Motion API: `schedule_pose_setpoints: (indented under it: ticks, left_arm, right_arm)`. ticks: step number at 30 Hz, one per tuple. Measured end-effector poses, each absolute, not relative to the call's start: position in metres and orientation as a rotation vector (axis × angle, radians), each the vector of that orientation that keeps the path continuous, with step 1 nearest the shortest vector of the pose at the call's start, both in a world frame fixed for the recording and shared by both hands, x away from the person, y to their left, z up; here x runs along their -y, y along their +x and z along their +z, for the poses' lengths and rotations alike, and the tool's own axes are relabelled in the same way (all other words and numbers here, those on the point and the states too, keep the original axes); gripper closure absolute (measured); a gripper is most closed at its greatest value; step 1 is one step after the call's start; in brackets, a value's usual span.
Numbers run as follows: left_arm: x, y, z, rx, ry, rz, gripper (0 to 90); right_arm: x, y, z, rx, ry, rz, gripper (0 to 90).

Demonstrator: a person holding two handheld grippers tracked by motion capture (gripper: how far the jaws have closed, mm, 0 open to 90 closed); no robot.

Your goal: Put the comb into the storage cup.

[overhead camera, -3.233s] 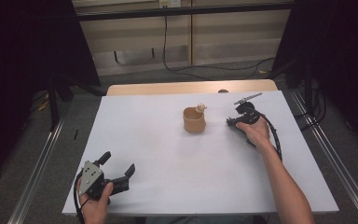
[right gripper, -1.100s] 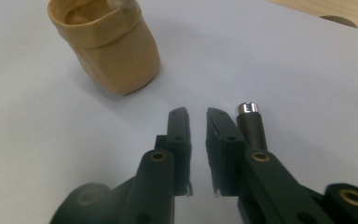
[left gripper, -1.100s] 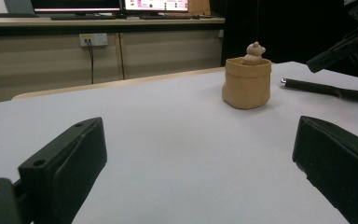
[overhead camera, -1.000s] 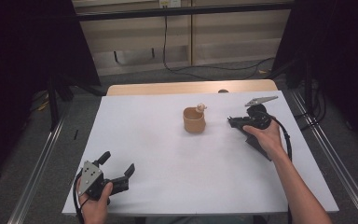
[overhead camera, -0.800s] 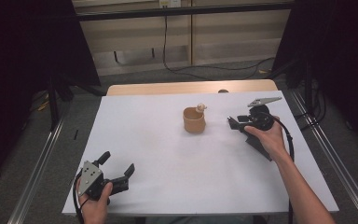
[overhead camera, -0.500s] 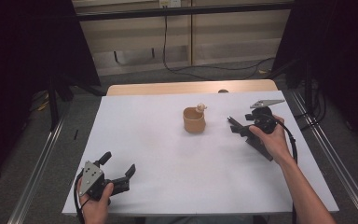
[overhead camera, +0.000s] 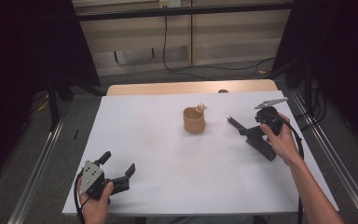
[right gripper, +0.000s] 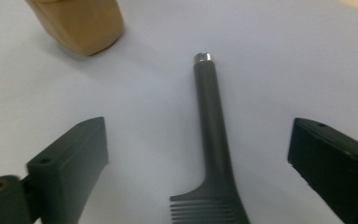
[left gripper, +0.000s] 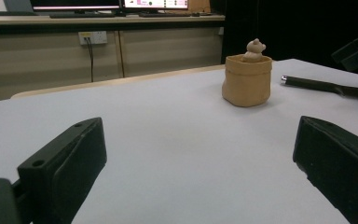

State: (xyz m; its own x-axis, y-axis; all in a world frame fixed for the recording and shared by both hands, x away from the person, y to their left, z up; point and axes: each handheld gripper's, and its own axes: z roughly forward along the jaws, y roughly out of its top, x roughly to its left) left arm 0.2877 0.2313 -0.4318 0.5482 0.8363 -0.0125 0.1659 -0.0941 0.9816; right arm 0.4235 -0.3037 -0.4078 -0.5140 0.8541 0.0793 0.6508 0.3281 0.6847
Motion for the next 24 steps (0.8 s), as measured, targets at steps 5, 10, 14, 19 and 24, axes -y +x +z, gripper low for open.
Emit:
schedule_pose_setpoints:
  ticks: [5,10,14,19,24]
  left_arm:
    - [-0.231,0.288,-0.432,-0.872,1.592,0.696,2.8]
    - [-0.231,0.288,-0.432,-0.873,1.592,0.697,2.7]
    - [-0.232,0.288,-0.432,-0.868,1.595,0.698,2.8]
    - [-0.232,0.288,-0.432,-0.869,1.594,0.697,2.8]
    - [-0.232,0.287,-0.432,-0.869,1.591,0.695,2.7]
  right_arm:
    - [0.304,0.431,-0.406,-2.357,1.414,0.920,5.5]
    - [0.306,0.441,-0.408,-2.458,1.380,0.866,6.5]
    - [0.306,0.449,-0.409,-2.533,1.367,0.844,8.4]
    - [0.301,0.457,-0.410,-2.593,1.333,0.784,12.5]
    - [0.296,0.464,-0.413,-2.632,1.320,0.711,20.2]
